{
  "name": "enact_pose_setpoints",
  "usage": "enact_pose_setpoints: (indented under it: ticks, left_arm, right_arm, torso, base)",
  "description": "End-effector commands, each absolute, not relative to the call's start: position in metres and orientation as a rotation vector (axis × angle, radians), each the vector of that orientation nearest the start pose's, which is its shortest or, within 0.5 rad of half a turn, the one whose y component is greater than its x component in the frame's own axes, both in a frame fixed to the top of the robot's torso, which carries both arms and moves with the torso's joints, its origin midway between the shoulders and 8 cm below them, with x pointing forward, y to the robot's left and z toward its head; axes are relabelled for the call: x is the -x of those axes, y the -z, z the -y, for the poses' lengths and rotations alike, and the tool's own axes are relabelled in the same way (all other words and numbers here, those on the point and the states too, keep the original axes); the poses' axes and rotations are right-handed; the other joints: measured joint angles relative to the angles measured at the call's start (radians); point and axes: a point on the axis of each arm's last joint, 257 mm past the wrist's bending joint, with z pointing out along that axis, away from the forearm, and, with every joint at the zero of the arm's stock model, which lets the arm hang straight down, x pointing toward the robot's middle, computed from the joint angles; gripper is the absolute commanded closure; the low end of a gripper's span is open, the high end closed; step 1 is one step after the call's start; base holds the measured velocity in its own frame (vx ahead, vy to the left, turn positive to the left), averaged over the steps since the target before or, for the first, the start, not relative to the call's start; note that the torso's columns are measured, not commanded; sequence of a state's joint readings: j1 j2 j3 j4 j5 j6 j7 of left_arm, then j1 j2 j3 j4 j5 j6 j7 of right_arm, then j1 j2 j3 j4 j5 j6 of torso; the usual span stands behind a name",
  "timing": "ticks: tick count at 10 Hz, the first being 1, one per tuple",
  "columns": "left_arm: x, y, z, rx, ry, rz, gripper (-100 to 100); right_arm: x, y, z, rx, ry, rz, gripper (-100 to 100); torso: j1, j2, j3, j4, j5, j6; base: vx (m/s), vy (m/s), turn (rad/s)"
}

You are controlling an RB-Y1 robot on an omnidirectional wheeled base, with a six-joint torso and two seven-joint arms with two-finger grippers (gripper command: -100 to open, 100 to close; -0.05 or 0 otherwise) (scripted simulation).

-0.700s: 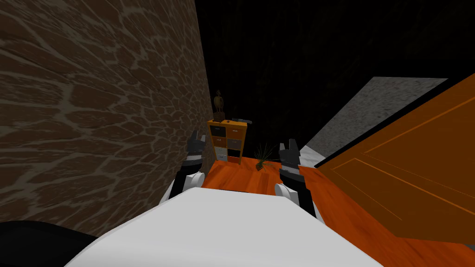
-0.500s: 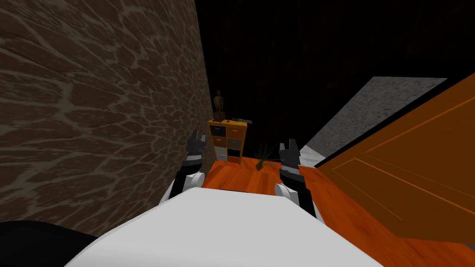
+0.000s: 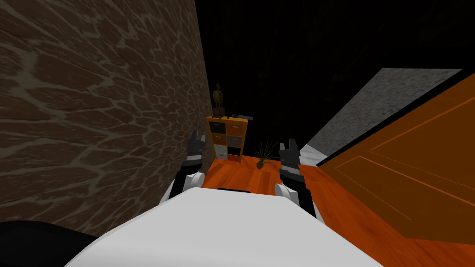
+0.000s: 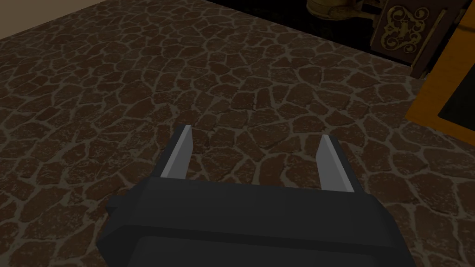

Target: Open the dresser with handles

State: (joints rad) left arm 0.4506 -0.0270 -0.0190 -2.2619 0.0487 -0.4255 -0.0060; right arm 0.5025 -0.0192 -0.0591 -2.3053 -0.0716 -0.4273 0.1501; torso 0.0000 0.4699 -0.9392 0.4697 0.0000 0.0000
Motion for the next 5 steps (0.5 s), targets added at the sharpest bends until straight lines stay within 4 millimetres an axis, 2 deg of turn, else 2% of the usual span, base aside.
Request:
enact_pose_setpoints:
  ticks: [1,2,3,5]
  left_arm:
    - [-0.3634,-0.0184,-0.2776,0.746,1.355,-0.595,0]
    - [-0.3634,-0.0184,-0.2776,0.746,1.355,-0.595,0]
    - [-0.3646,-0.0183,-0.274,0.721,1.354,-0.634,-100]
    - [-0.3671,-0.017,-0.2697,0.696,1.35,-0.689,-100]
  right_arm:
    - [-0.3458,-0.0228,0.3063,-0.661,-1.14,-0.655,0]
    - [-0.3458,-0.0228,0.3063,-0.661,-1.14,-0.655,0]
    - [-0.3458,-0.0228,0.3063,-0.661,-1.14,-0.655,0]
    - [-0.3459,-0.0225,0.3064,-0.662,-1.14,-0.655,0]
  torso:
    - [0.0,0.074,-0.148,0.074,0.0,0.0]
    - [0.0,0.148,-0.295,0.148,0.0,0.0]
    - [0.0,0.221,-0.443,0.221,0.0,0.0]
    - [-0.001,0.263,-0.532,0.264,0.0,0.0]
  base:
    - [0.0,0.0,0.0]
    - [0.0,0.0,0.0]
    - [0.026,-0.011,0.001]
    - [0.05,-0.029,0.002]
